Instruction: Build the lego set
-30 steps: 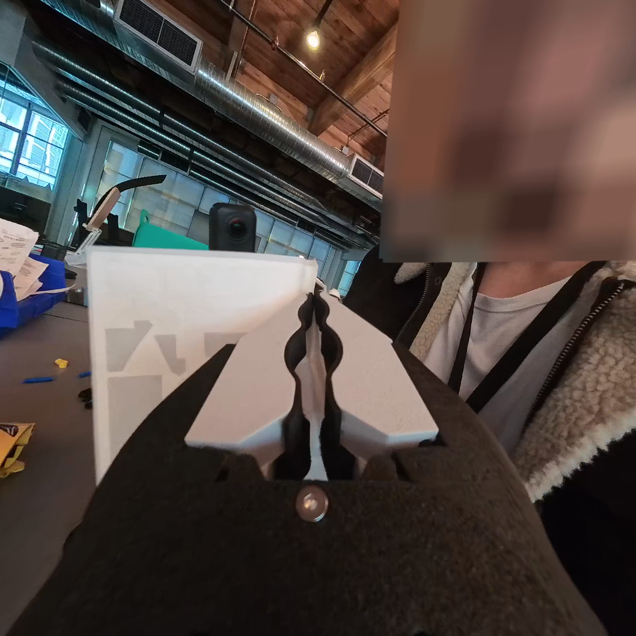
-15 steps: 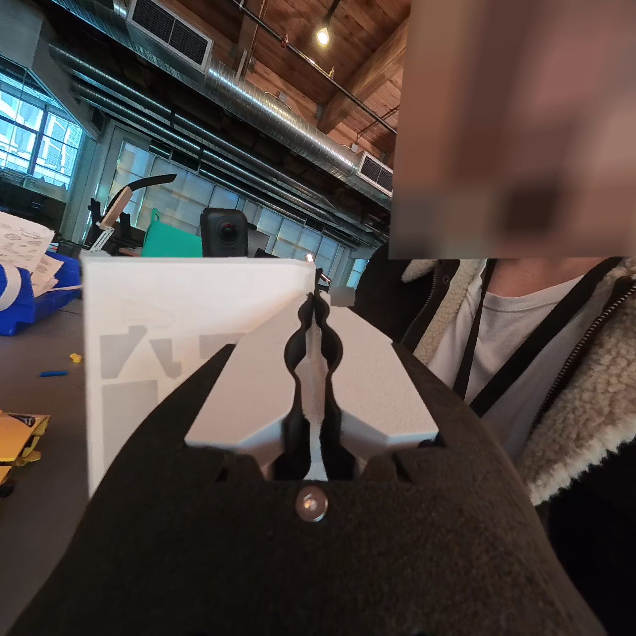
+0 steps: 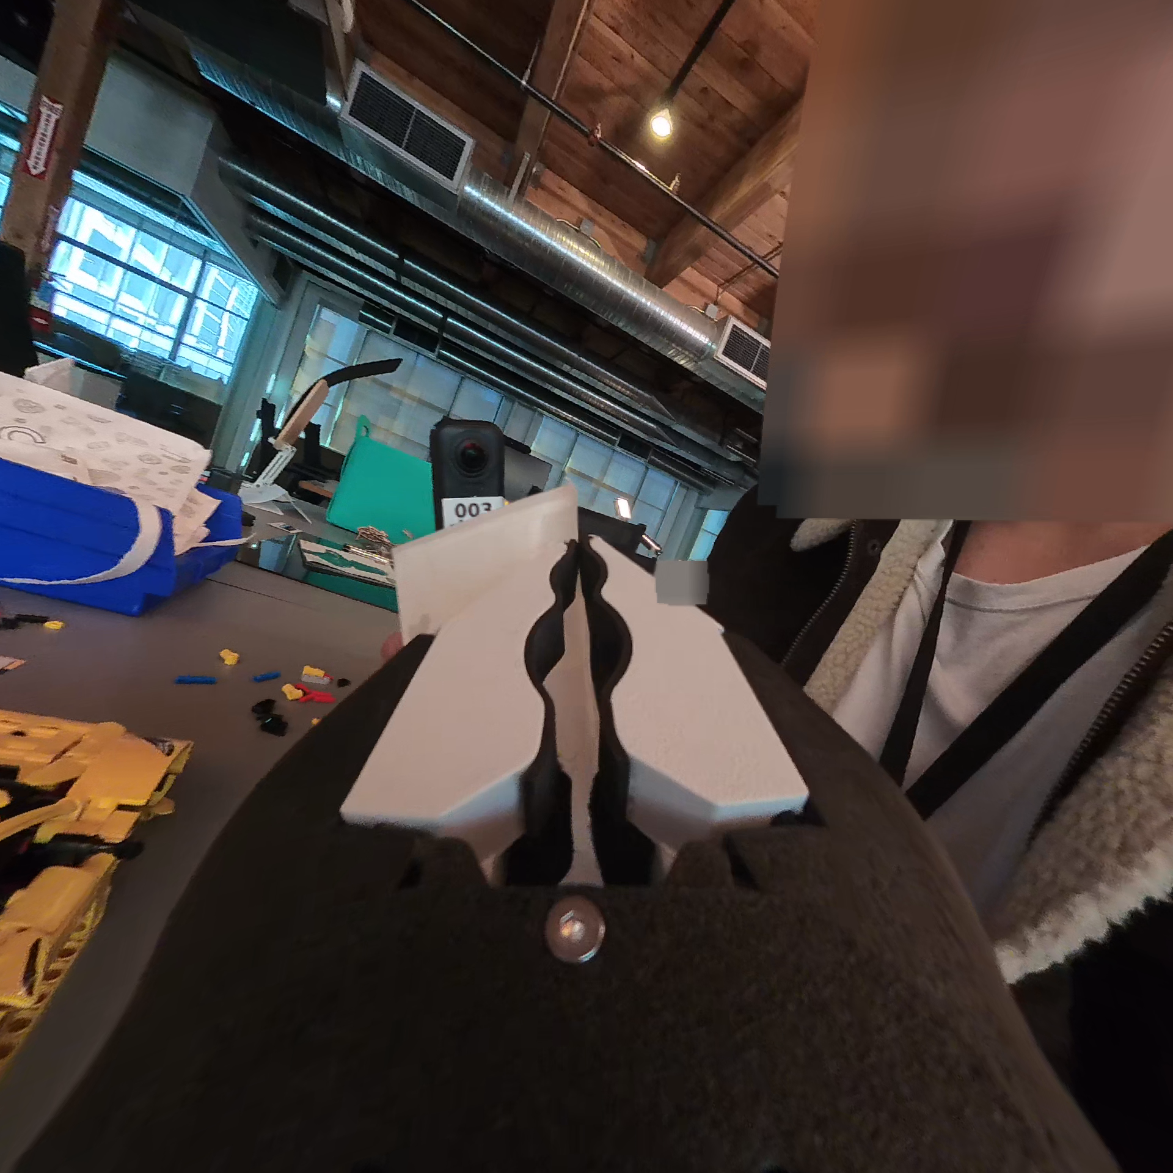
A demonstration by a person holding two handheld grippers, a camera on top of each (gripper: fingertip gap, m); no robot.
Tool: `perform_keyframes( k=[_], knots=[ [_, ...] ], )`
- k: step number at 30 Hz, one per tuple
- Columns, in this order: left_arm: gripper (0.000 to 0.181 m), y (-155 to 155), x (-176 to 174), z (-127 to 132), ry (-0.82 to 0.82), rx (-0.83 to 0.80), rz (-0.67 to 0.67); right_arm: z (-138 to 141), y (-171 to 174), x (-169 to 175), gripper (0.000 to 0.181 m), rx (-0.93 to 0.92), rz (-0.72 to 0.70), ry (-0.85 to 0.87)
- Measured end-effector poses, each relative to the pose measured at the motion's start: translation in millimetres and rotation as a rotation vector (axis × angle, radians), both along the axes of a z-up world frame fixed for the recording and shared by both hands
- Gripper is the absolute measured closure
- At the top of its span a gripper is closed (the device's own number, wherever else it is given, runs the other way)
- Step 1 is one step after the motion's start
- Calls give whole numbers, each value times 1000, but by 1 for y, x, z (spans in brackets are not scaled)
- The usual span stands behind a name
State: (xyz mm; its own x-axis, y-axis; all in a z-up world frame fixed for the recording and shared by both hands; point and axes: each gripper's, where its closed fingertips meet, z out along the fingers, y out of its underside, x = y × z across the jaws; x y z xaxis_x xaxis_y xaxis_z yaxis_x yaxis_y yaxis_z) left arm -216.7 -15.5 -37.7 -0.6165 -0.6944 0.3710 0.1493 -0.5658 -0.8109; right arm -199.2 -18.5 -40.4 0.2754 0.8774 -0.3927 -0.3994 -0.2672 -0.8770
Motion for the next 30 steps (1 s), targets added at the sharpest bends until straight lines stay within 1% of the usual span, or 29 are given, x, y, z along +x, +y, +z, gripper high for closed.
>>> perform_keyframes(
  k=[3,5,7,8,9,10,11,12,13,15,16,18,20,21,23,26,28,30],
  knots=[
    [181,10,-1,-4,32,-7,64,0,3,6,181,3,-19,13],
    [181,22,-5,-9,74,-11,151,1,5,14,181,8,-43,40],
    [181,35,-26,-7,96,-30,270,2,7,24,181,18,-60,81],
    [181,43,-44,-3,114,-41,353,-2,10,28,181,15,-75,81],
    [181,52,-67,1,135,-48,455,-10,12,32,181,16,-94,57],
    [181,64,-97,3,163,-57,585,-20,15,36,181,14,-122,24],
    [181,78,-132,1,214,-74,735,-29,19,40,181,-8,-152,2],
    [181,91,-172,-5,280,-92,891,-32,19,42,181,-24,-152,0],
    [181,103,-217,-14,351,-114,1050,-29,17,42,181,-19,-139,13],
    [181,123,-311,-45,543,-184,1348,-28,19,41,181,-12,-144,23],
    [181,127,-350,-59,612,-227,1436,-30,21,40,181,-22,-146,15],
    [181,131,-408,-80,673,-339,1523,-36,25,37,181,-49,-142,0],
    [181,138,-453,-99,711,-426,1595,-37,26,36,181,-61,-138,-1],
    [181,142,-471,-113,766,-459,1618,-38,27,37,181,-61,-142,-2],
    [181,148,-488,-139,850,-529,1595,-39,29,40,181,-64,-163,-5],
    [181,152,-497,-165,947,-586,1593,-41,33,44,181,-72,-189,-13],
    [181,152,-502,-175,1034,-557,1637,-45,38,47,181,-91,-221,-31],
    [176,151,-506,-175,1095,-477,1687,-51,44,52,181,-124,-258,-63]
  ],
)
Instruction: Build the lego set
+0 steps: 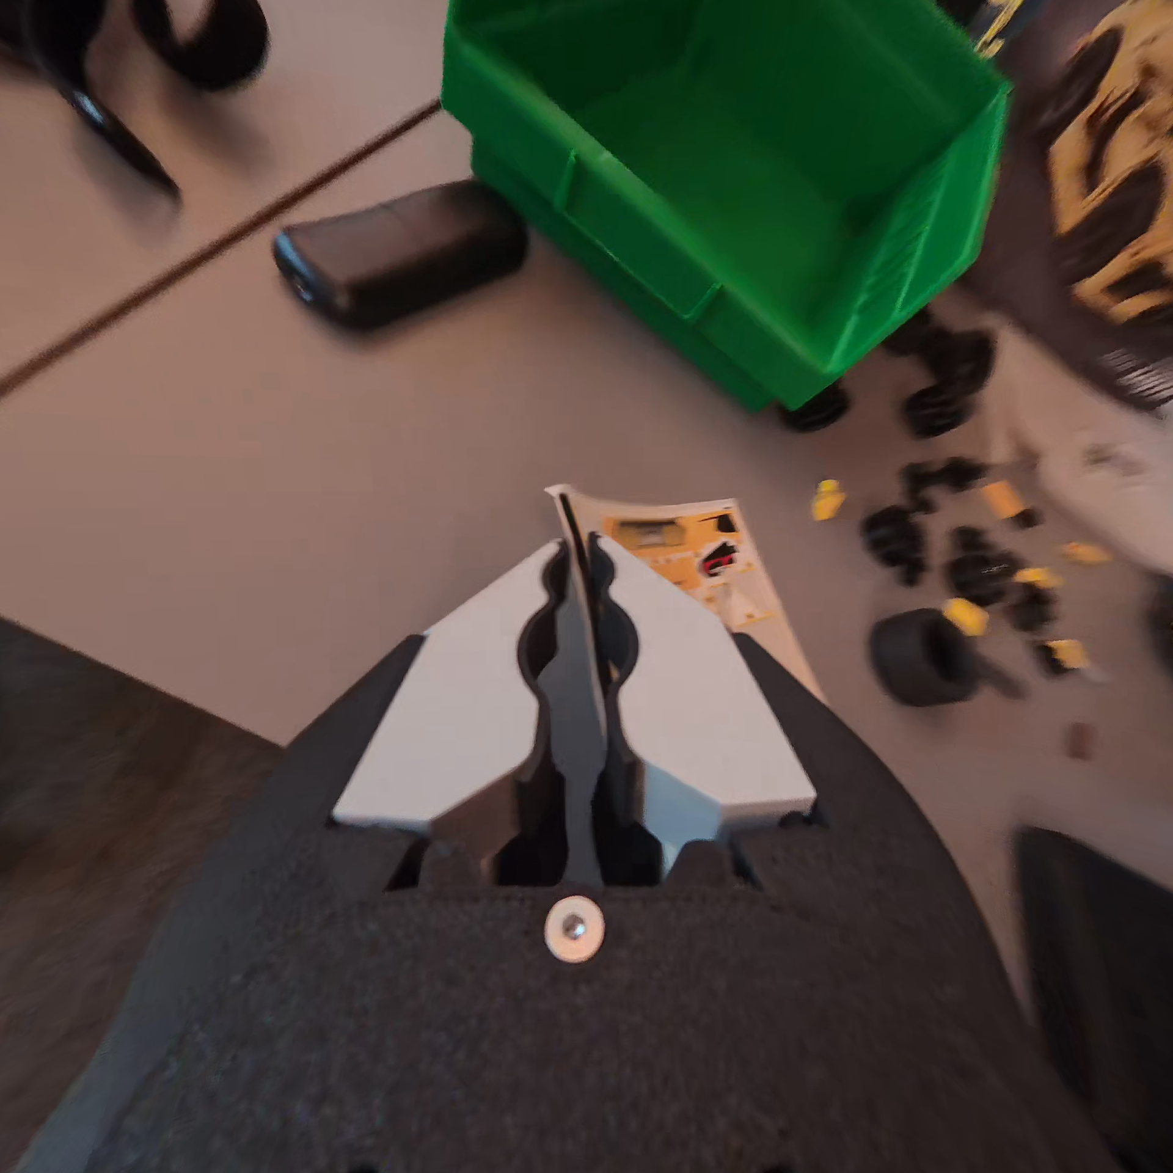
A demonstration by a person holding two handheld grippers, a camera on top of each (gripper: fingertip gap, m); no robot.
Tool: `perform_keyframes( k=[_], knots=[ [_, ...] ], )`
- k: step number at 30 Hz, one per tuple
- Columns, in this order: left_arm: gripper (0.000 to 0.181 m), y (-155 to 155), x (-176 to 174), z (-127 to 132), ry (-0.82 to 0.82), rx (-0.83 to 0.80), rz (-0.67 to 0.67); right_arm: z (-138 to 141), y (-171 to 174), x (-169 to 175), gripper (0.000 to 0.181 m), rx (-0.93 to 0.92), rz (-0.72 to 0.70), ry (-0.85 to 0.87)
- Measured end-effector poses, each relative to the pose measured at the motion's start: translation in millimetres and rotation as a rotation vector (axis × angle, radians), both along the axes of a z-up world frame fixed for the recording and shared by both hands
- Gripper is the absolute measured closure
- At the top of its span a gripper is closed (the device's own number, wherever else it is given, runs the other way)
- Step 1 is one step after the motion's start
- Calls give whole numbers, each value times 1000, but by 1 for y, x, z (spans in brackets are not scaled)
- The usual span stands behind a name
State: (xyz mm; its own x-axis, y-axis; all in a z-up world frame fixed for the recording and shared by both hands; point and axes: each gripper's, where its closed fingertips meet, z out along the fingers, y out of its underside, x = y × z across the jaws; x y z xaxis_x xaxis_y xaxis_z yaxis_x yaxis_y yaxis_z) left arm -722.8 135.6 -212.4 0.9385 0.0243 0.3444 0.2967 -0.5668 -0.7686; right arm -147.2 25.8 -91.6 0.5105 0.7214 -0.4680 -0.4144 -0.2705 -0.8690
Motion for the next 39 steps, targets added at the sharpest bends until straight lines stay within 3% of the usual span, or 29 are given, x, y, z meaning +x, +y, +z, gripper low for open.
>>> perform_keyframes(
  k=[4,6,8,11,14,19,21,24,31,35,39],
  knots=[
    [145,-2,-6,9,211,10,-7,-9,2,0,181,-101,37,2],
    [142,-1,-7,34,288,82,18,-10,3,1,181,-111,32,13],
    [142,1,5,75,313,233,24,-11,5,4,181,-114,15,14],
    [142,0,61,128,254,445,-101,-13,6,3,181,-127,17,19],
    [142,-7,150,144,164,542,-367,-15,5,-1,181,-136,33,8],
    [143,-49,314,120,-2,555,-891,-22,7,-4,181,-146,-1,-62],
    [143,-62,364,103,-24,530,-1001,-25,12,6,181,-92,-137,-202],
    [144,-68,415,86,-9,500,-1063,-23,13,15,181,79,-349,-505],
    [145,-85,469,79,-231,466,-1175,-20,9,16,181,345,-678,-1051],
    [146,-86,468,82,-272,468,-1179,-27,10,14,181,369,-712,-1173],
    [146,-86,468,82,-321,435,-1194,-32,11,14,181,334,-685,-1150]
  ],
)
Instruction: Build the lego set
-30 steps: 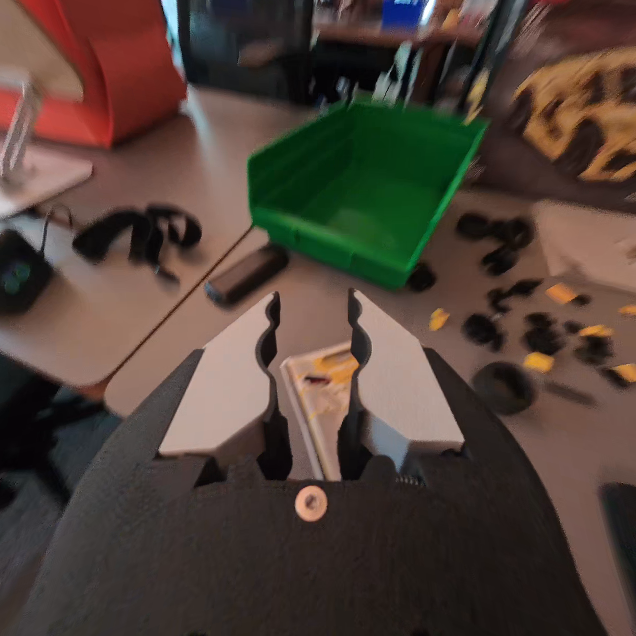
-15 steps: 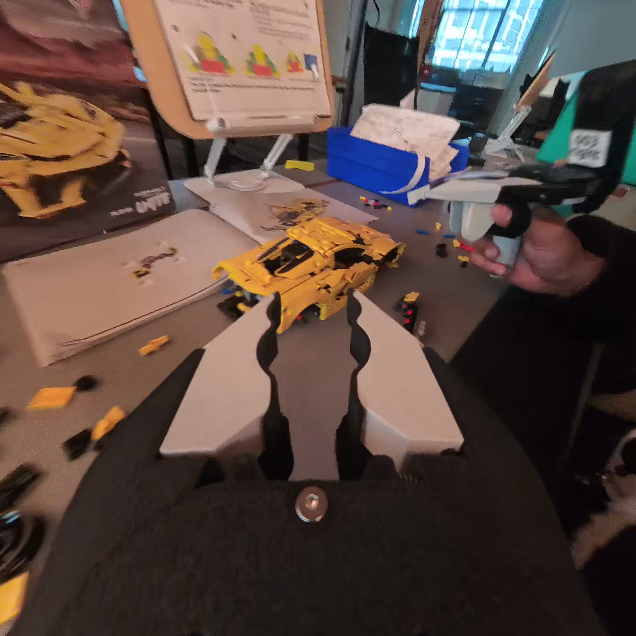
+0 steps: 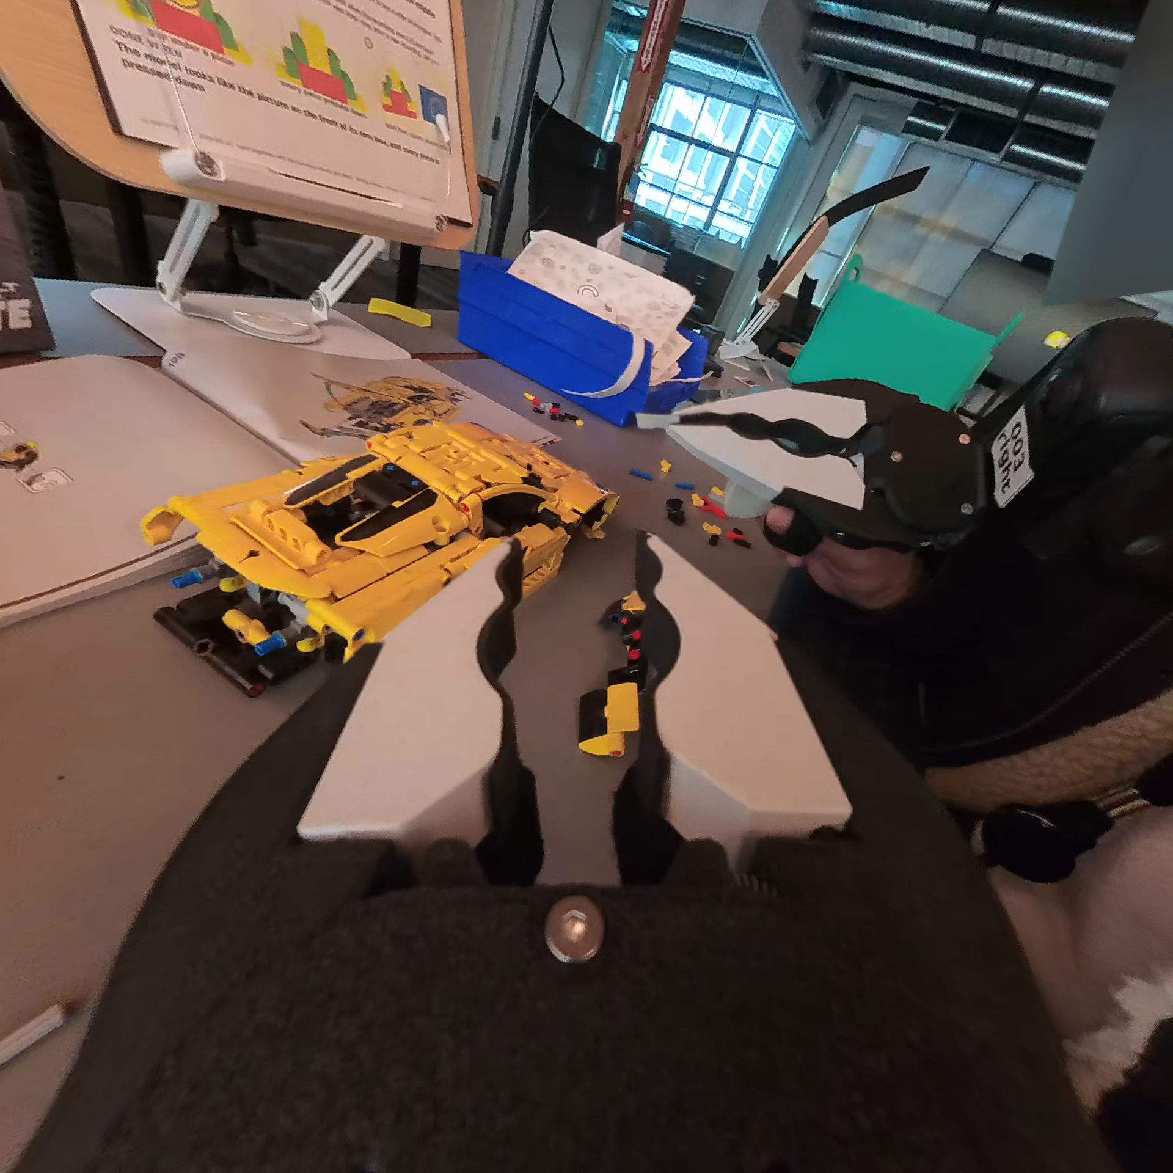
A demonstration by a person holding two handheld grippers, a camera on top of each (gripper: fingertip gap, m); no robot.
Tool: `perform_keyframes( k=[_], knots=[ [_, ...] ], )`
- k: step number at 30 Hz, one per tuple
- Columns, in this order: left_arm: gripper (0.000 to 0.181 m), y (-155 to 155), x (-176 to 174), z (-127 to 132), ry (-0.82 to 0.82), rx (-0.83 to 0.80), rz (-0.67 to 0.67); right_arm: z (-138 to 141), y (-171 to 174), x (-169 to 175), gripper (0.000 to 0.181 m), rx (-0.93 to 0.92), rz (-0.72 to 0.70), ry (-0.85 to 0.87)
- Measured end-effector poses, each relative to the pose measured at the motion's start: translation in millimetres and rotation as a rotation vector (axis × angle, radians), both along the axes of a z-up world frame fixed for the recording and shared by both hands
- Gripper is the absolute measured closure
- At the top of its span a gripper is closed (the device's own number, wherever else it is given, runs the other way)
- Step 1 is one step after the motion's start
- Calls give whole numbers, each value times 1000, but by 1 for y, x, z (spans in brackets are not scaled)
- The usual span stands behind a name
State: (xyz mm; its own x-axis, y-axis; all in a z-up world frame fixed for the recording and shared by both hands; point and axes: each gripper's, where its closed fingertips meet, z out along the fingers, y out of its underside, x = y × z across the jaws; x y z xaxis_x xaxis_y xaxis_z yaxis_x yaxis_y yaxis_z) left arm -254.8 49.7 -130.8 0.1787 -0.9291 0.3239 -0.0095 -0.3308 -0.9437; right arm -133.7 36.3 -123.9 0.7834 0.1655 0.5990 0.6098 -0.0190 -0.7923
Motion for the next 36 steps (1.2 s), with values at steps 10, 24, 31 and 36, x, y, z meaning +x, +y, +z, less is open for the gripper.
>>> perform_keyframes(
  k=[10,24,31,36],
  knots=[
    [146,-26,-1,-54,385,146,-339,-10,-2,-12,177,-200,235,411],
    [159,-52,11,-82,637,192,-250,-12,5,1,179,-266,237,608],
    [157,-52,13,-95,710,209,-241,-13,5,1,179,-268,231,601],
    [155,-48,17,-100,766,253,-213,-14,5,1,180,-273,231,603]
  ],
)
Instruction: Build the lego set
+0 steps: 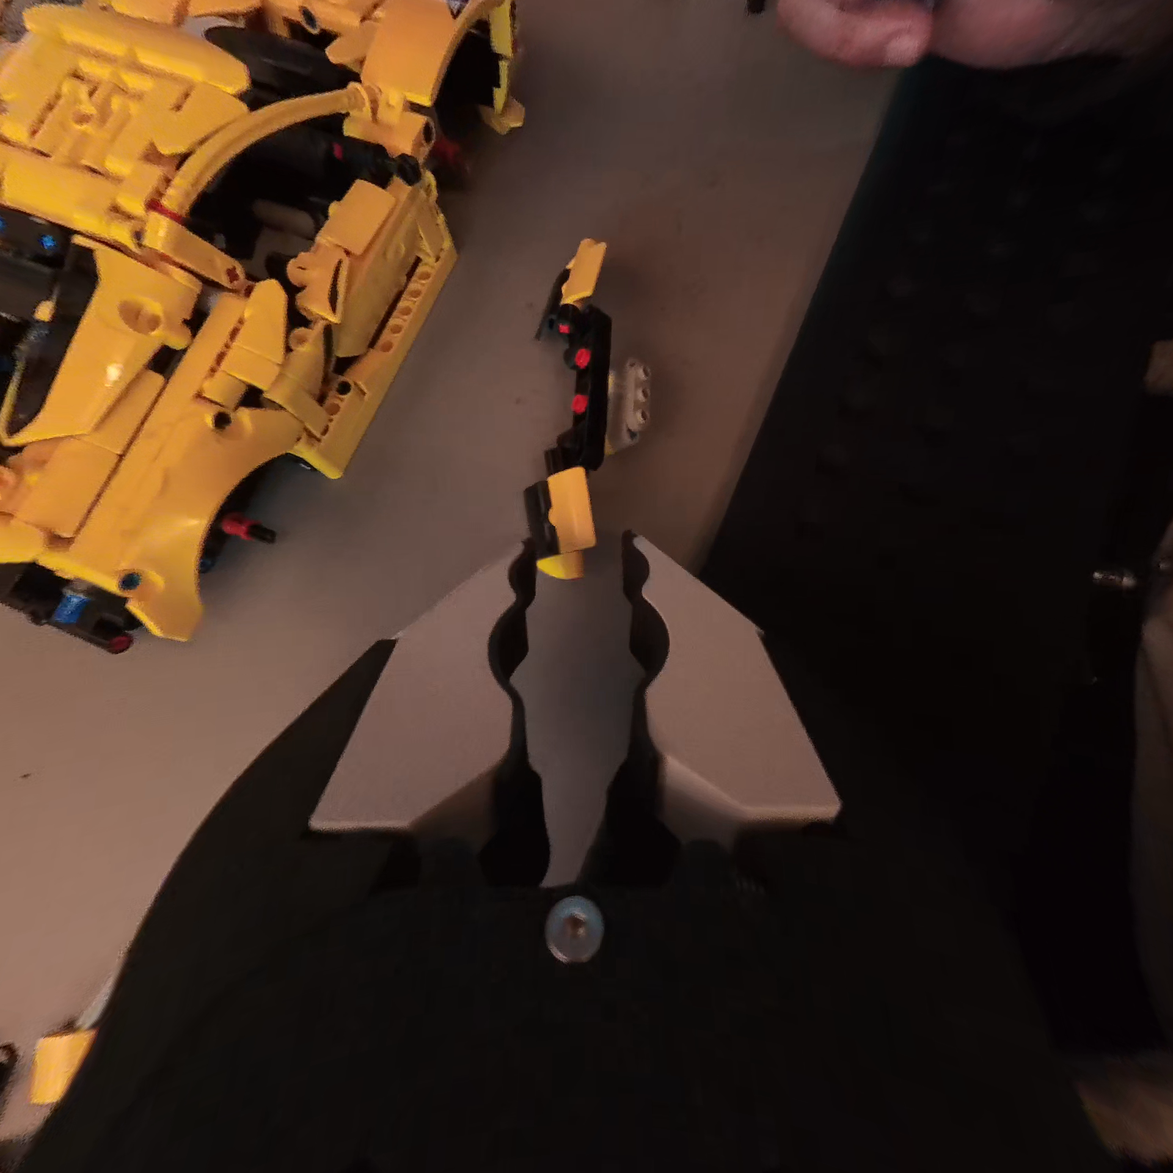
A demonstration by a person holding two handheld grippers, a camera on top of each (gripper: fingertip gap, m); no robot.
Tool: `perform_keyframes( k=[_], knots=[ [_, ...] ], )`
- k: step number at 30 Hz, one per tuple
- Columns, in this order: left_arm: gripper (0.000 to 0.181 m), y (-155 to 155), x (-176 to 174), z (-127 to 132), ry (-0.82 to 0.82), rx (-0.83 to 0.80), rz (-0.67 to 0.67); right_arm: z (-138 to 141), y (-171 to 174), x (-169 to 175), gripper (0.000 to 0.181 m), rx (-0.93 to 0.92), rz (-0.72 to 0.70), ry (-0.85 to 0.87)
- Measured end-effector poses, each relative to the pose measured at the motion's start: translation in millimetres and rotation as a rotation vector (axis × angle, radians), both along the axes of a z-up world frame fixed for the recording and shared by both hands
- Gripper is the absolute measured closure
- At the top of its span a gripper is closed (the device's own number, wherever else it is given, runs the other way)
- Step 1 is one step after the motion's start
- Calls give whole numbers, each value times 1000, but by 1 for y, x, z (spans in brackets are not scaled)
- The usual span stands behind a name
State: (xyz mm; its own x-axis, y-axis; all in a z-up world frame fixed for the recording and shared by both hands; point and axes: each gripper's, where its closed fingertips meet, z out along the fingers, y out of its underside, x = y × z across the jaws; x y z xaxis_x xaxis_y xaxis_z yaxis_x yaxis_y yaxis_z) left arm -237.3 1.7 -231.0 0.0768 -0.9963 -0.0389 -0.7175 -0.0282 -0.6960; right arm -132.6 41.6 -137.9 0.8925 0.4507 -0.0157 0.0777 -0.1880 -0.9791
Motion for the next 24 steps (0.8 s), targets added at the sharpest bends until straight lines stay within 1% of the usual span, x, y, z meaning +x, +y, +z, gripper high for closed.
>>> perform_keyframes(
  k=[3,7,9,11,13,14,16,17,18,20,22,24],
  knots=[
    [155,16,-8,-6,71,81,36,0,0,0,180,-2,3,0],
    [154,58,-29,-4,119,197,142,-1,0,-1,180,-7,7,5],
    [154,74,-37,1,104,177,225,-2,0,-1,181,-11,8,5],
    [154,80,-41,8,60,118,310,-2,0,-1,181,-12,7,5],
    [154,72,-40,16,25,64,373,-2,0,0,181,-14,3,6],
    [154,63,-35,23,-9,39,393,-2,1,0,181,-15,2,7],
    [155,31,-17,32,-89,-65,391,-3,1,1,181,-19,2,11],
    [155,12,-6,32,-99,-126,371,-3,1,0,181,-21,3,13],
    [154,-4,2,27,-80,-166,361,-3,1,0,181,-22,4,15],
    [152,-22,12,11,-11,-197,379,-3,1,0,181,-24,5,16],
    [148,-22,20,-2,31,-205,415,-3,1,0,181,-25,6,21],
    [141,-18,27,-7,48,-230,440,-3,0,1,181,-27,8,27]
  ],
)
